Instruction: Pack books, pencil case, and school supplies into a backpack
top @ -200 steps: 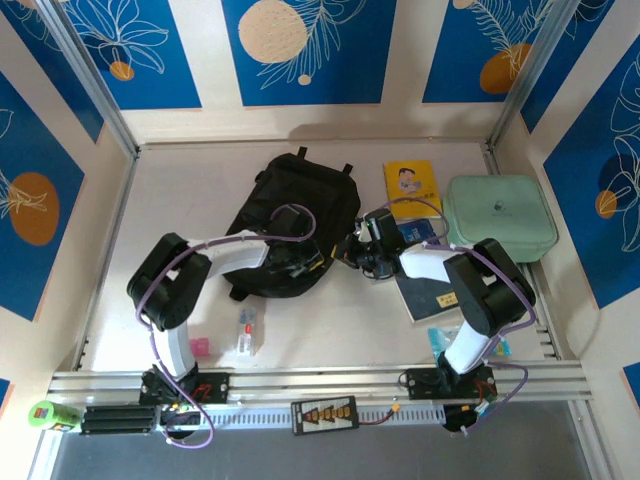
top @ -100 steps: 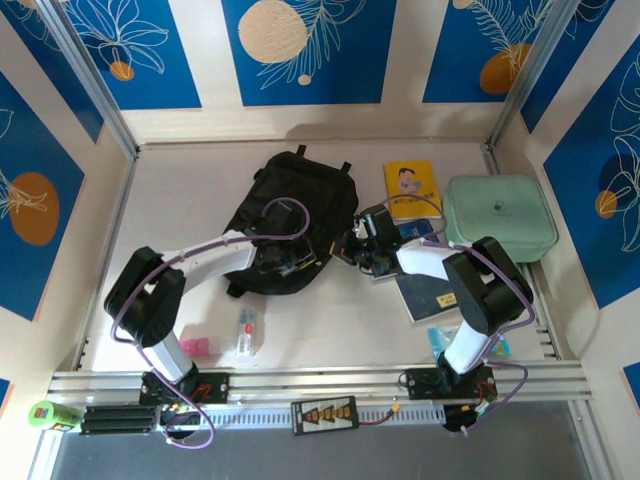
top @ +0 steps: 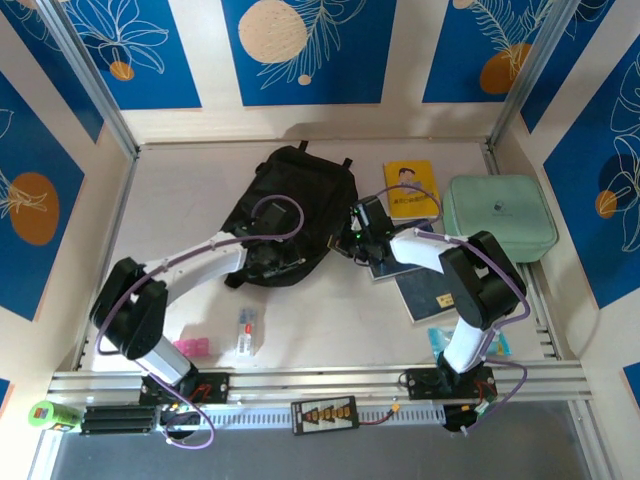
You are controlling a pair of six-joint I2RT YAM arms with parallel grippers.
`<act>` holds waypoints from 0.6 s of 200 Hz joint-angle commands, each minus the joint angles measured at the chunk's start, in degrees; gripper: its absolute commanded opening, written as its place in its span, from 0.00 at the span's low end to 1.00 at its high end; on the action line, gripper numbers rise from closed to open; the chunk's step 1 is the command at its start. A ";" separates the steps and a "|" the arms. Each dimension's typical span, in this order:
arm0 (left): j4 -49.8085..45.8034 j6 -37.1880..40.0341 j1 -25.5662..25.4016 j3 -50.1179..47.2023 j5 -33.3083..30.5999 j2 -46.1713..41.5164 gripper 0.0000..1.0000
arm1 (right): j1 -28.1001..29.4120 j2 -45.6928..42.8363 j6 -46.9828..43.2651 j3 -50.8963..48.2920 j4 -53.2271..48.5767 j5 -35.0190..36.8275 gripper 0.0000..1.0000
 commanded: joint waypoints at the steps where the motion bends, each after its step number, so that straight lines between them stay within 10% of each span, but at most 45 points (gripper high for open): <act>1: -7.60 3.85 1.73 -1.23 -5.73 -3.79 0.00 | -0.84 1.12 -1.75 1.49 -4.35 6.32 0.03; 120: -11.99 8.40 5.35 -3.45 -7.47 -6.85 0.00 | -0.56 1.63 -3.85 2.56 -3.55 5.10 0.03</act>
